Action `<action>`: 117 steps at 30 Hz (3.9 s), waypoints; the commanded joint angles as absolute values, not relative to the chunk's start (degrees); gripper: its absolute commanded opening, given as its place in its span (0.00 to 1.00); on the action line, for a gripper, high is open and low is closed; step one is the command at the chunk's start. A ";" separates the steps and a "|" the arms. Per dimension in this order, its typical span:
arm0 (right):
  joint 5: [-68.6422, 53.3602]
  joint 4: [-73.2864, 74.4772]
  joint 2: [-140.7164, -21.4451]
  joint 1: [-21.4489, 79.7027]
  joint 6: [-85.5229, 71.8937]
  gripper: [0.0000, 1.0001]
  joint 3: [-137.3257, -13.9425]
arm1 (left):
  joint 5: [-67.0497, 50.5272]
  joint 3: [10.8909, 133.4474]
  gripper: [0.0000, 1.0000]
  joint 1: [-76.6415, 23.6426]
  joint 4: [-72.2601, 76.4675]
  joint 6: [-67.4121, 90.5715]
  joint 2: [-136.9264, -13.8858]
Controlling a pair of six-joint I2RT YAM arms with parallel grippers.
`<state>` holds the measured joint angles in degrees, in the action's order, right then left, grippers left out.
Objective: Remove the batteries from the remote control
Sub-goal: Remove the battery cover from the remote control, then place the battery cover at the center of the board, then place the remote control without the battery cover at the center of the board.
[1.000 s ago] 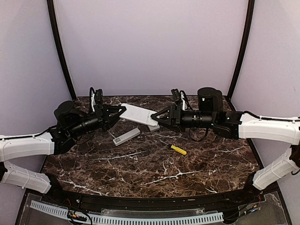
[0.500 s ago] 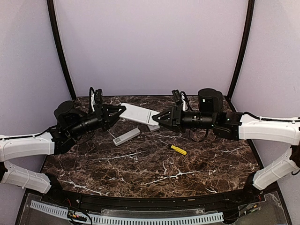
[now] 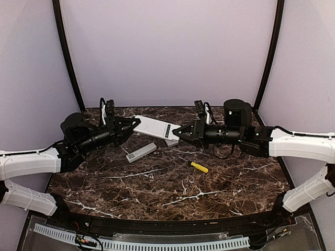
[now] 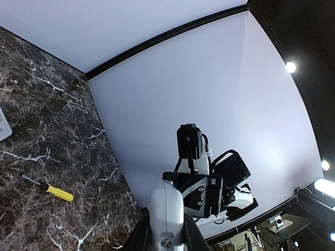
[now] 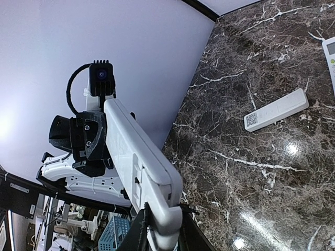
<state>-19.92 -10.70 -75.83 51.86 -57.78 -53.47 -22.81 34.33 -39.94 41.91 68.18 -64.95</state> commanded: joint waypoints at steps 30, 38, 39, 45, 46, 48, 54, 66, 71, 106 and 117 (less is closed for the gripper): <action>-3.00 24.07 -68.22 44.71 -38.57 0.00 -64.03 | -25.19 37.47 0.00 -33.44 14.01 61.96 -59.90; -2.95 33.94 -81.14 31.78 -28.74 0.00 -67.17 | -24.51 38.58 0.00 -32.10 1.54 56.59 -55.99; -2.26 34.11 -82.74 30.75 -27.84 0.00 -67.43 | -24.67 38.40 0.00 -32.09 1.56 56.69 -55.77; 5.93 35.01 -91.80 26.30 -24.31 0.00 -69.73 | -25.15 37.33 0.00 -32.08 1.75 56.89 -55.30; 7.18 34.46 -93.09 25.67 -23.97 0.00 -69.58 | -25.36 37.33 0.00 -32.08 1.67 56.59 -55.26; 8.49 33.64 -95.48 24.13 -23.34 0.00 -69.52 | -25.92 37.46 0.00 -32.08 1.29 56.06 -55.36; 12.03 33.06 -101.56 22.19 -21.71 0.00 -71.14 | -25.99 37.41 0.00 -32.04 0.33 55.37 -55.37; 10.94 32.09 -109.67 22.01 -21.47 0.07 -75.47 | -25.67 36.74 0.00 -32.08 0.35 55.65 -55.48; 9.18 31.75 -110.43 22.04 -21.95 0.15 -75.85 | -25.39 36.69 0.00 -32.08 -1.42 55.35 -55.36; -16.87 20.09 -74.04 24.71 -21.27 0.47 -51.58 | -44.32 51.15 0.02 -36.65 -6.48 29.50 -88.81; -19.25 17.67 -75.19 27.16 -22.53 0.49 -49.00 | -41.09 57.21 0.19 -36.65 -10.75 20.21 -98.29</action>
